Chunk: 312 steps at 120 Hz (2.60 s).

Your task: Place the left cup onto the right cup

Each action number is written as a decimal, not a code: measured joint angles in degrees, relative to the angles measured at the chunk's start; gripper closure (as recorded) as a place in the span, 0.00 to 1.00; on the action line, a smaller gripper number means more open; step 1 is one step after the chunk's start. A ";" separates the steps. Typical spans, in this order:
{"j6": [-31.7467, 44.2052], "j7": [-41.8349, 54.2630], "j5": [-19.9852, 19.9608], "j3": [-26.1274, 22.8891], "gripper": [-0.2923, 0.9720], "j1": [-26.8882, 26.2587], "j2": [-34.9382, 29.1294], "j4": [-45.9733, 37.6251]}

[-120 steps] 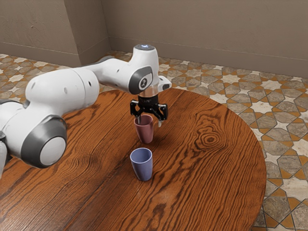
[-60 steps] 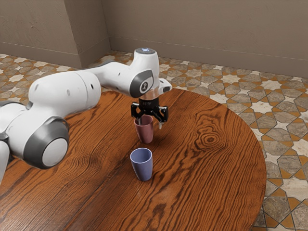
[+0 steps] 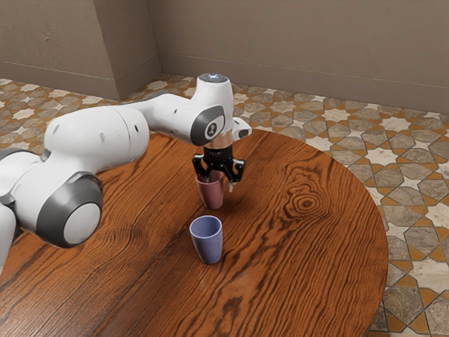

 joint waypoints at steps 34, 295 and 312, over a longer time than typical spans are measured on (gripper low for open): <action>-0.42 -0.03 0.01 0.31 0.76 0.00 -0.08 0.00; -8.48 -3.03 3.24 -4.47 0.85 -6.14 -26.79 -23.14; -8.51 -3.76 3.24 -5.04 0.85 -6.20 -28.14 -24.87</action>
